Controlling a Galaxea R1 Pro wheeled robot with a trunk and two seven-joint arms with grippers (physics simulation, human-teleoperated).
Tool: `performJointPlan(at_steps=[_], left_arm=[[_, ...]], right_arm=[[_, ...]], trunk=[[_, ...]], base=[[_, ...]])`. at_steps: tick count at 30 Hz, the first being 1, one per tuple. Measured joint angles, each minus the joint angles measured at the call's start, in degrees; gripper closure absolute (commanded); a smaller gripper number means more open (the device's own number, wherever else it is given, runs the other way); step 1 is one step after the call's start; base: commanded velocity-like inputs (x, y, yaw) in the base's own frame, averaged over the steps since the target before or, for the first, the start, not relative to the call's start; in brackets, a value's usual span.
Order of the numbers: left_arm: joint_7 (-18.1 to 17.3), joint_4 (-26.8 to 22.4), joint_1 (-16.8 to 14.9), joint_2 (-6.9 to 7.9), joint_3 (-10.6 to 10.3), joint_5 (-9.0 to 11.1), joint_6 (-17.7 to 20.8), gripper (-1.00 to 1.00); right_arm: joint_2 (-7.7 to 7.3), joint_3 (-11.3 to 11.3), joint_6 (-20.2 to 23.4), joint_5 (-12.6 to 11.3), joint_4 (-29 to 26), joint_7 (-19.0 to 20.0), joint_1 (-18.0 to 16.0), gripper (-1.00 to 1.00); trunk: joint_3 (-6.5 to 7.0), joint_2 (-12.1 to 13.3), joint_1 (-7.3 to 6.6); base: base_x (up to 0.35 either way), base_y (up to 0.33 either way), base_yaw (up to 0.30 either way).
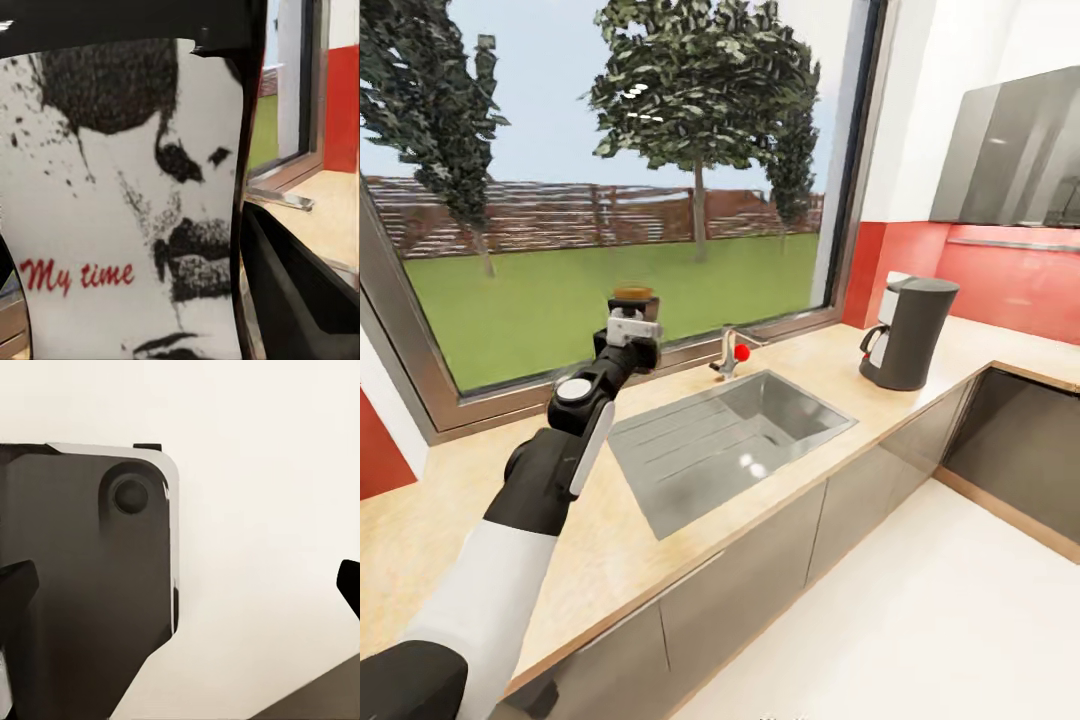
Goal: Set up a coffee station on the kitchen countertop: keep the coffee maker on the countertop, move the bottle of coffee from the kitchen shelf to the counter next to the coffee maker, place a paper coffee filter on top of the coffee maker, put the saucer next to the coffee maker with the coffee cup on the saucer, and place the electric kettle next to the coffee maker.
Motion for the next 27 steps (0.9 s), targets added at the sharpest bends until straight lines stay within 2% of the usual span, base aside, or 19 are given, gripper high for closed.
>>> performJointPlan(at_steps=[5,10,14,19,27], left_arm=[[-0.61,-0.59,6.09,1.23,0.01,0.13,-4.64,1.0],[-3.06,-2.46,11.54,2.05,-0.06,0.17,-6.47,1.0],[-5.7,-3.71,17.46,2.64,0.05,-0.07,-12.4,1.0],[-6.37,-3.95,23.24,3.27,-0.09,-0.12,-17.31,1.0],[-5.9,-4.53,26.29,3.58,-0.05,-0.17,-18.34,1.0]], right_arm=[[0.12,0.0,-0.01,-0.04,-0.08,0.0,0.0,-1.0],[0.13,0.0,-0.09,-0.01,-0.08,0.01,0.0,-1.0],[0.13,0.0,-0.1,0.02,-0.05,0.01,0.0,-1.0],[0.13,-0.01,-0.11,0.03,-0.04,0.01,0.0,-1.0],[0.13,-0.01,-0.11,0.03,-0.03,0.01,0.0,-1.0]], trunk=[[-0.01,0.0,0.0],[-0.01,-0.01,-0.01],[0.0,-0.01,0.0],[0.0,-0.01,0.0],[0.02,-0.01,-0.01]], base=[[0.0,0.0,-0.263],[0.0,0.0,-0.263],[0.0,0.0,-0.263],[0.0,0.0,-0.263],[0.042,-0.037,-0.255]])
